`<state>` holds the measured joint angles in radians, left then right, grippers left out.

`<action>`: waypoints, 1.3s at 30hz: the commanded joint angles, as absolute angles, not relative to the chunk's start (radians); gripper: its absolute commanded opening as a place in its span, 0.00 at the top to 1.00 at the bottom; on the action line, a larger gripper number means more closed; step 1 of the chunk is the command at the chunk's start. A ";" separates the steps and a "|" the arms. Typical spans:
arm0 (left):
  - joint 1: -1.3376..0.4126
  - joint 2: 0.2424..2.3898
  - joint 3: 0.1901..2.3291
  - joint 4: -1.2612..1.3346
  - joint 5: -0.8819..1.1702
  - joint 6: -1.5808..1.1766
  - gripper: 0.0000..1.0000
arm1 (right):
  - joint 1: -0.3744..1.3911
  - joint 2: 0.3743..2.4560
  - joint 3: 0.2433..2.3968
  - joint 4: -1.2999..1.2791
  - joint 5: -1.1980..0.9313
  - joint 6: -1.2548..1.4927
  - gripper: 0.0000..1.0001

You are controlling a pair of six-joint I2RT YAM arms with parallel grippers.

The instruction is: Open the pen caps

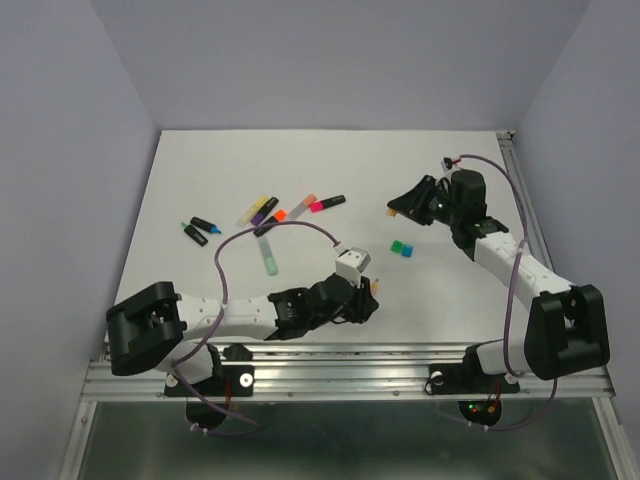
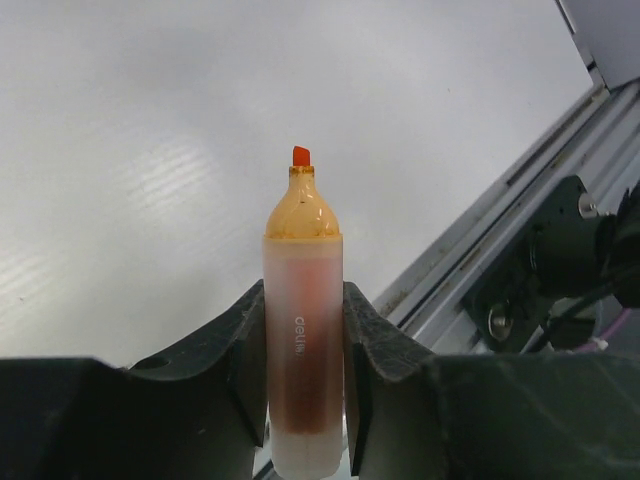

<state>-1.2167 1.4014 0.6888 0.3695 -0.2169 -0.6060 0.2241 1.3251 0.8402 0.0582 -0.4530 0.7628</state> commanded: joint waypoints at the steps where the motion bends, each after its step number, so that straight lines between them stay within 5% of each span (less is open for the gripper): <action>1: -1.258 1.304 0.644 0.436 -0.224 -0.664 1.00 | 0.207 1.350 0.959 0.187 -0.362 0.723 0.99; 10: -1.229 1.206 0.678 0.211 -0.460 -0.728 1.00 | 0.206 1.338 0.942 0.007 -0.319 0.623 0.99; 14: -1.050 1.233 0.741 -0.055 -0.477 -0.778 1.00 | 0.204 1.319 0.856 -0.087 -0.116 0.588 0.99; 24: -0.574 1.247 0.785 -0.221 -0.480 -0.770 0.98 | 0.202 1.368 0.789 -0.228 0.224 0.586 0.98; 39: -0.222 1.486 0.850 -0.239 -0.518 -0.718 0.95 | 0.196 1.502 0.779 -0.221 0.179 0.574 0.87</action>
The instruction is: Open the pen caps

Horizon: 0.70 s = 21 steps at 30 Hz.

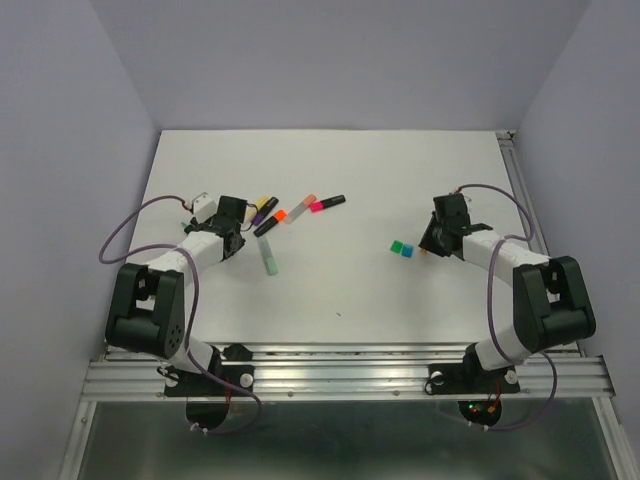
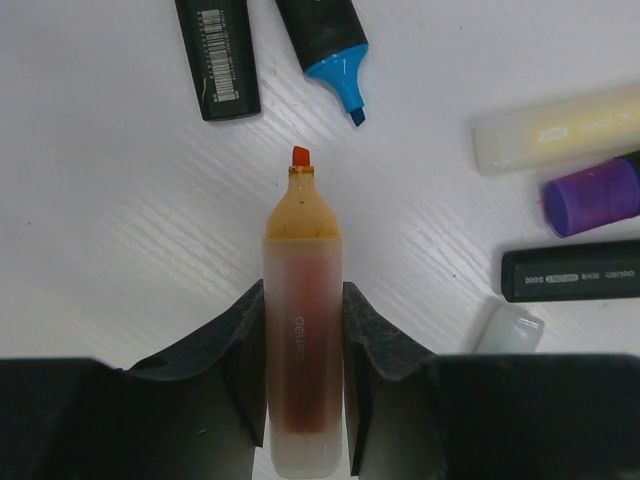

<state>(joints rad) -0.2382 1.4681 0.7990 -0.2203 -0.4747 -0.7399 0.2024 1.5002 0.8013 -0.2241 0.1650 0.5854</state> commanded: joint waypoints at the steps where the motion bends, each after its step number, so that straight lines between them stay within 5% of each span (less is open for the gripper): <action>1: -0.219 1.500 0.848 -0.236 -0.517 -0.716 0.88 | 0.195 1.502 0.779 -0.221 0.179 0.575 0.85; 5: -0.207 1.531 0.854 -0.245 -0.546 -0.719 0.71 | 0.195 1.506 0.776 -0.225 0.181 0.577 0.78; 16: -0.130 1.591 0.879 -0.250 -0.588 -0.709 0.67 | 0.196 1.496 0.776 -0.238 0.153 0.565 0.62; 21: -0.123 1.597 0.900 -0.250 -0.598 -0.696 0.66 | 0.195 1.479 0.781 -0.249 0.150 0.552 0.31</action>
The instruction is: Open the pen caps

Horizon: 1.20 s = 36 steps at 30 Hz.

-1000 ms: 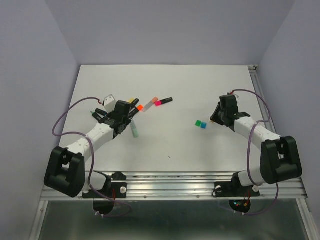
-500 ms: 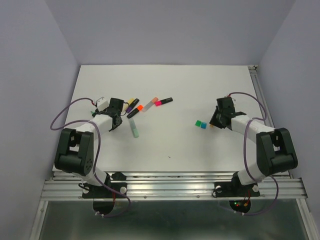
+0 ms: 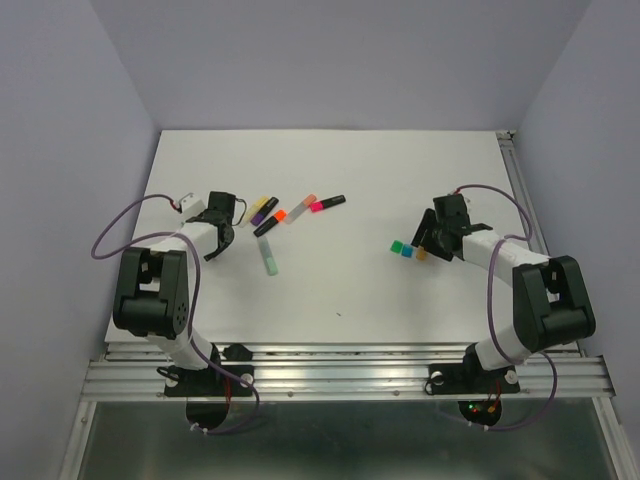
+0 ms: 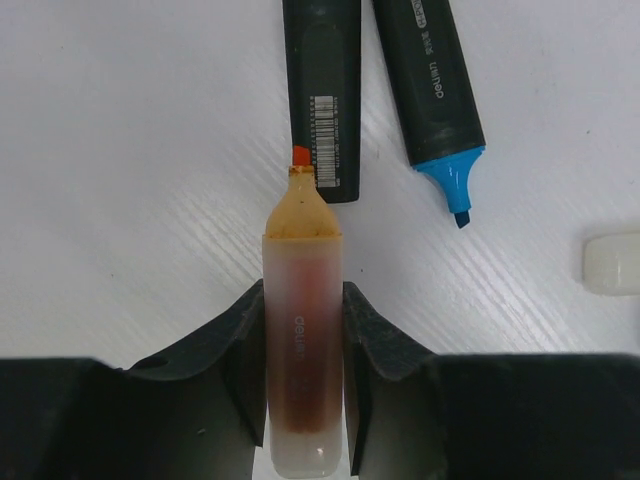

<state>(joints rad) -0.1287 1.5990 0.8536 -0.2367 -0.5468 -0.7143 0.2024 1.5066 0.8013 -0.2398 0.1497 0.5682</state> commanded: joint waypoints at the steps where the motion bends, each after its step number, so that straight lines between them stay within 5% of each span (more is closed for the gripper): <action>1: -0.121 1.597 0.900 -0.252 -0.597 -0.696 0.64 | 0.196 1.474 0.781 -0.250 0.152 0.552 0.27; 10: -0.115 1.620 0.905 -0.253 -0.598 -0.692 0.51 | 0.196 1.402 0.773 -0.262 0.141 0.546 0.16; 18: -0.117 1.536 0.890 -0.256 -0.517 -0.687 0.28 | 0.195 1.319 0.765 -0.265 0.120 0.526 0.00; 19: -0.120 1.495 0.885 -0.255 -0.502 -0.686 0.16 | 0.196 1.310 0.762 -0.264 0.120 0.526 0.00; 22: -0.129 1.425 0.865 -0.247 -0.445 -0.673 0.05 | 0.195 1.284 0.752 -0.264 0.161 0.537 0.00; 30: -0.251 1.304 0.787 -0.173 -0.296 -0.681 0.01 | 0.195 1.187 0.704 -0.265 0.206 0.546 0.00; 36: -0.373 1.414 0.837 -0.181 -0.314 -0.709 0.01 | 0.195 1.143 0.667 -0.245 0.233 0.541 0.00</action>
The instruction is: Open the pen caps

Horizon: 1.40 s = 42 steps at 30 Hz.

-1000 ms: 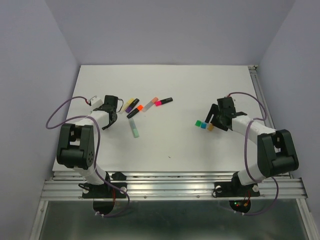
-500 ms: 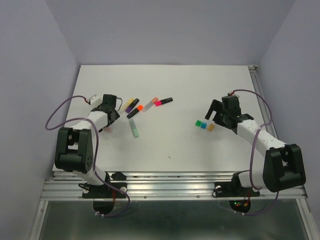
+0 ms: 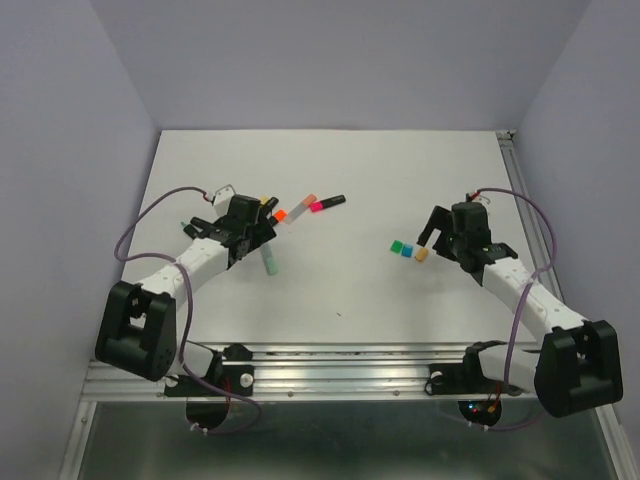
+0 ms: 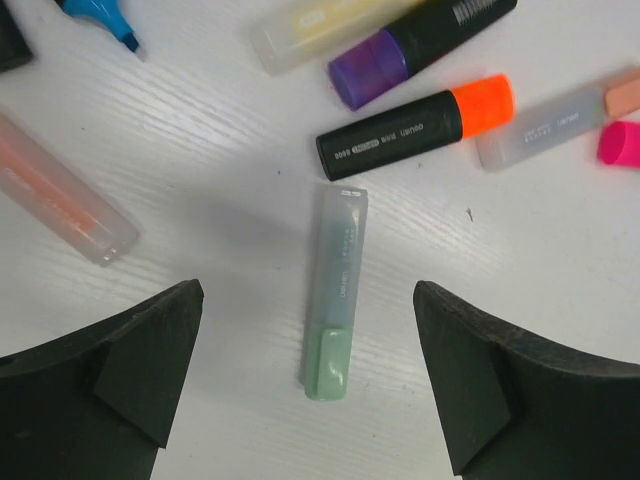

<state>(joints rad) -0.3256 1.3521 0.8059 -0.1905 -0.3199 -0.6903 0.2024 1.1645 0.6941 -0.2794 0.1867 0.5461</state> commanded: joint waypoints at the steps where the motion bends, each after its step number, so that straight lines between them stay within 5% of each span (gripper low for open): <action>1: -0.377 1.428 0.842 -0.183 -0.316 -0.712 0.01 | 0.196 1.144 0.667 -0.245 0.232 0.535 0.00; 15: -0.400 1.647 0.949 -0.219 -0.321 -0.670 0.04 | 0.195 1.218 0.681 -0.255 0.238 0.534 0.00; 17: -0.399 1.666 0.966 -0.236 -0.322 -0.657 0.15 | 0.195 1.219 0.687 -0.270 0.264 0.541 0.00; 42: -0.428 1.844 1.025 -0.380 -0.333 -0.595 0.60 | 0.196 1.209 0.693 -0.291 0.314 0.554 0.00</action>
